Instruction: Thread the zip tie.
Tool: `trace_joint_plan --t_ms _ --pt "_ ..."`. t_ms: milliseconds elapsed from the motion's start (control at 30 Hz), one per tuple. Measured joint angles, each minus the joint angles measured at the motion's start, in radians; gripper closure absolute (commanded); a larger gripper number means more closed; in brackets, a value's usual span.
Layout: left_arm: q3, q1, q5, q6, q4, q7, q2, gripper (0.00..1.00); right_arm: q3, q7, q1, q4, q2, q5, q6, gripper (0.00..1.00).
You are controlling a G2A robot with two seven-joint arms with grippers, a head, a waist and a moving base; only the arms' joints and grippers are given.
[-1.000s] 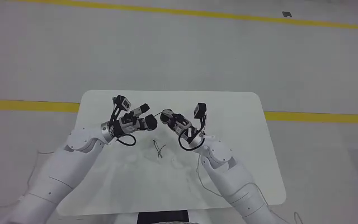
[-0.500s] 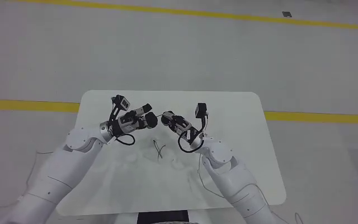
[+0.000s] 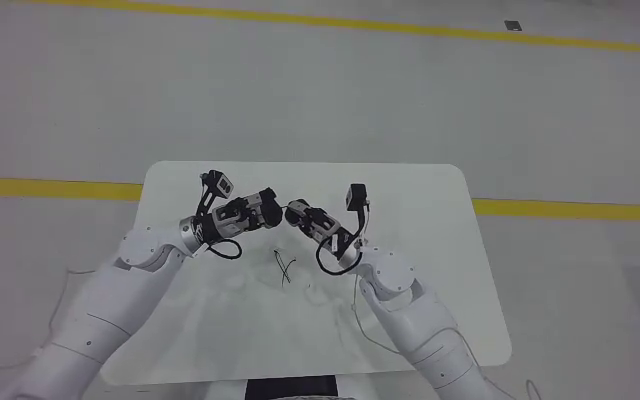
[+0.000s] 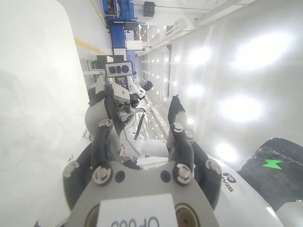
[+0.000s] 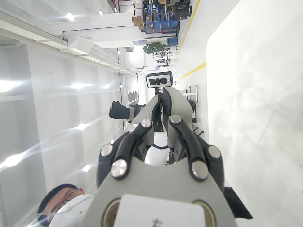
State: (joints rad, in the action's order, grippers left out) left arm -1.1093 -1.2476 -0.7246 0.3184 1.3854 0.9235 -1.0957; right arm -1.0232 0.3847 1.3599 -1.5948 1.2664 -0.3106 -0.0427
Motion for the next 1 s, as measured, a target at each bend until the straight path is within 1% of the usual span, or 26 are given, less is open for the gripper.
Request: trace_joint_plan --t_ms 200,400,533,567,1000 --pt "0.003 0.004 0.002 -0.003 -0.004 -0.001 -0.001 0.57 -0.003 0.004 0.005 -0.003 0.002 0.003 -0.024 1.00" --pt "0.007 0.007 0.005 -0.009 -0.007 0.001 -0.002 0.64 -0.007 0.006 0.010 -0.007 0.003 0.007 -0.037 1.00" --pt "0.009 0.009 0.007 -0.015 -0.010 0.000 -0.002 0.71 -0.009 0.005 0.012 -0.008 0.004 0.009 -0.041 1.00" --pt "0.009 0.009 0.008 -0.016 -0.010 0.000 -0.002 0.74 -0.009 0.004 0.012 -0.008 0.004 0.010 -0.041 1.00" --pt "0.013 0.011 0.011 -0.026 -0.015 0.003 -0.002 0.84 -0.014 0.003 0.016 -0.014 0.008 0.016 -0.050 1.00"
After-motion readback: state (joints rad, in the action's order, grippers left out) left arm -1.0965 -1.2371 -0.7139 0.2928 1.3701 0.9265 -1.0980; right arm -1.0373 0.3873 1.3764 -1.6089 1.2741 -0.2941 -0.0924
